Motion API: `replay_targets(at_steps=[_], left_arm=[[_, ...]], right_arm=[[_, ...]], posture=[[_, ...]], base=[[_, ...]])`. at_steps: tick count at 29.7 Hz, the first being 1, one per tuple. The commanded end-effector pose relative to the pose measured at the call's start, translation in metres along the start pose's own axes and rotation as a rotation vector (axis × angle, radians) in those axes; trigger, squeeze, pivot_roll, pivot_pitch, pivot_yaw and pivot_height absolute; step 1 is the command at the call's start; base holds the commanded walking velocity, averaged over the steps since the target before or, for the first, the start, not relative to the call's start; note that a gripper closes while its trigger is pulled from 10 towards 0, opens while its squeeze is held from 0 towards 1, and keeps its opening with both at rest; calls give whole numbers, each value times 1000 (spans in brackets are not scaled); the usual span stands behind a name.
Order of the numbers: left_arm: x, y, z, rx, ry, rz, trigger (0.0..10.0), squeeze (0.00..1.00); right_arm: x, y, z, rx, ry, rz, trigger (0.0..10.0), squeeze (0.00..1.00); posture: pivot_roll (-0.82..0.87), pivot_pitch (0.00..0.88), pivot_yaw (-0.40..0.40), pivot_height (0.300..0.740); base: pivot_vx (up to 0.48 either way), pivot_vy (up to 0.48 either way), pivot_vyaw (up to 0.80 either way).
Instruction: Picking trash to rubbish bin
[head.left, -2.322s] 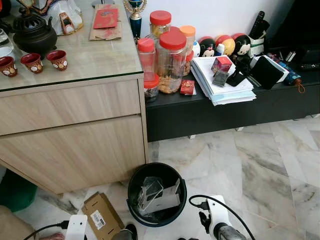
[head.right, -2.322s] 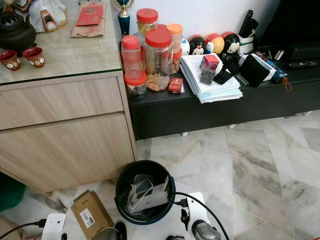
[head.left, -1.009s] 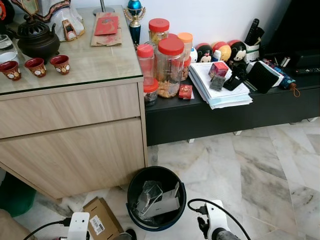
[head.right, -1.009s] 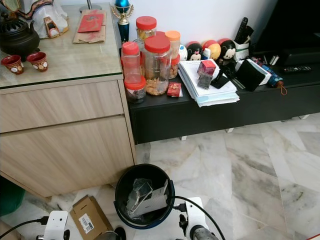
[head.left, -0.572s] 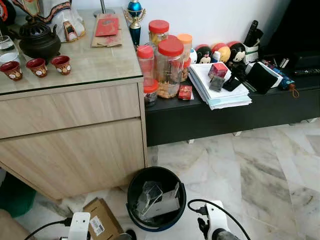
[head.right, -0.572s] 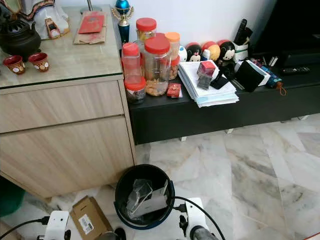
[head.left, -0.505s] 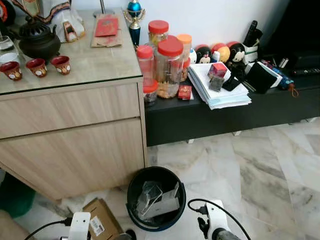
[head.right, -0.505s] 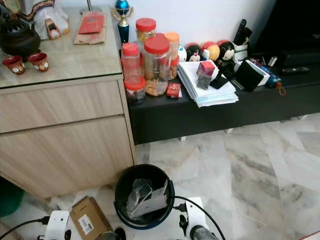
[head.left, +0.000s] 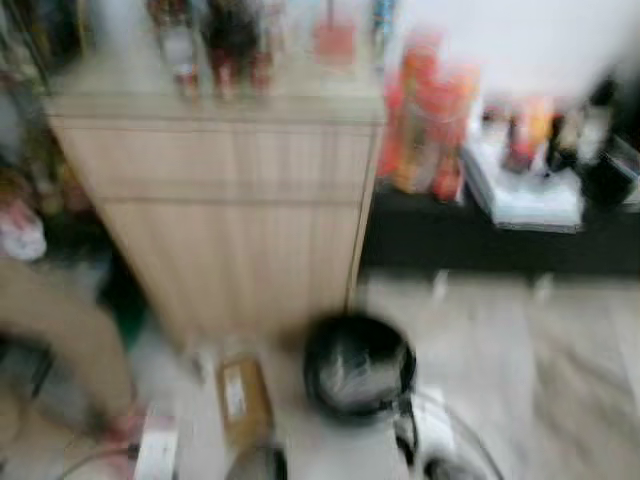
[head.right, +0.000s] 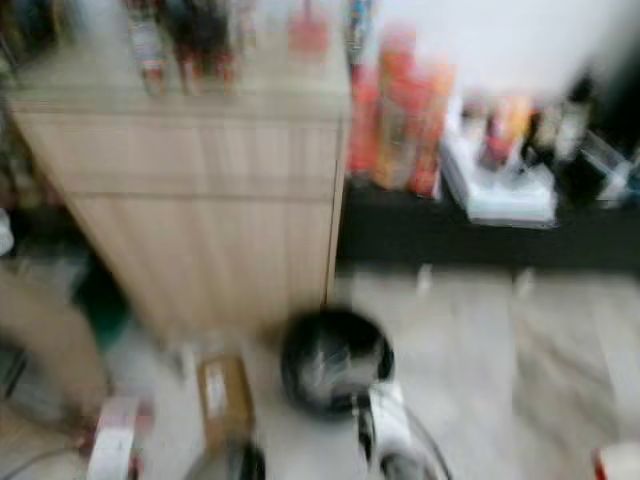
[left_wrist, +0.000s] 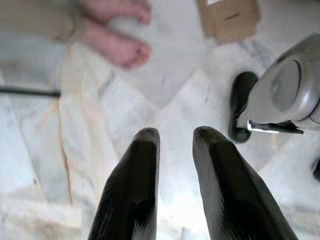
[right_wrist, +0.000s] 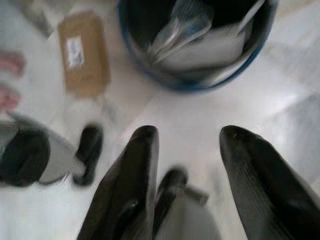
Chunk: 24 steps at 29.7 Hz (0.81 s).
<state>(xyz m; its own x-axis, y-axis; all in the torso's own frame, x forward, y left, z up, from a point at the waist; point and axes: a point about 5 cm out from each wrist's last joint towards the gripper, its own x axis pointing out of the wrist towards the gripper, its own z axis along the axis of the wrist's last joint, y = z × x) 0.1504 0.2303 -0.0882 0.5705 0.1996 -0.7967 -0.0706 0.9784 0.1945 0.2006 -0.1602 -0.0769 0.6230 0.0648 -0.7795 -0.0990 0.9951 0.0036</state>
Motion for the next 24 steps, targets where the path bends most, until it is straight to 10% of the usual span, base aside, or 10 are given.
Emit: replay_targets(at_steps=[1, 24], left_arm=[[4, 0, 20, 18, -62, -4, 10000, 0], [4, -1, 19, 19, -55, 1, 10000, 0]], right_arm=[[-2, 2, -12, 13, 38, 5, 10000, 0], [-2, 2, -11, 21, 30, 5, 10000, 0]], posture=[[105, 119, -28, 740], [105, 136, -35, 740]], base=[[-292, 0, 0], [-236, 0, 0]])
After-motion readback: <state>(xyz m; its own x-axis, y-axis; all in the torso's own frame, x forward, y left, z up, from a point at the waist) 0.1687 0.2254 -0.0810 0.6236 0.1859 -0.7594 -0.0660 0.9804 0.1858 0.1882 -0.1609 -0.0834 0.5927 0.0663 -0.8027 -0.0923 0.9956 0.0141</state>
